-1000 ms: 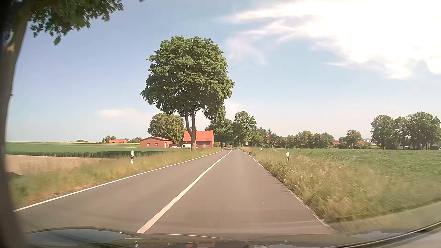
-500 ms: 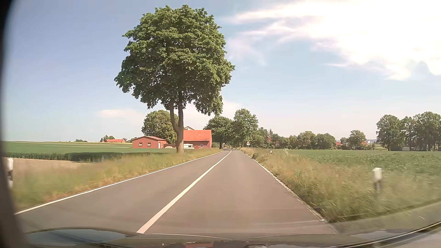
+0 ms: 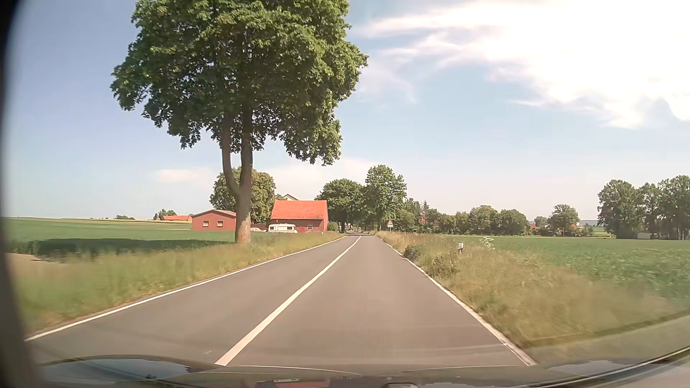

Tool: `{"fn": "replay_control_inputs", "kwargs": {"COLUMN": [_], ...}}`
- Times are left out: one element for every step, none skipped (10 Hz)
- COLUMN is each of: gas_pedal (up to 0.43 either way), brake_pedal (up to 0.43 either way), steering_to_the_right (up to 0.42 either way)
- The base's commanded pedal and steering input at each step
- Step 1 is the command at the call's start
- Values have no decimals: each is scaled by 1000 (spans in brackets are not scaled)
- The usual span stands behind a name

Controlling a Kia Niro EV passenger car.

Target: Follow the waypoints while adhering to traffic rules and regulations

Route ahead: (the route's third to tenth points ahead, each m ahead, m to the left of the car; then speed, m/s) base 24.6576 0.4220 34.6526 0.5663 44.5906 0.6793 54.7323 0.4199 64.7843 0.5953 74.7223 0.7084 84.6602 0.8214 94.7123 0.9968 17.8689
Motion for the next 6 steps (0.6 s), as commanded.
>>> {"fn": "replay_control_inputs", "kwargs": {"gas_pedal": [67, 79, 79, 79, 79, 79], "brake_pedal": [0, 0, 0, 0, 0, 0], "steering_to_the_right": [0, 0, 1, 0, 0, 0]}}
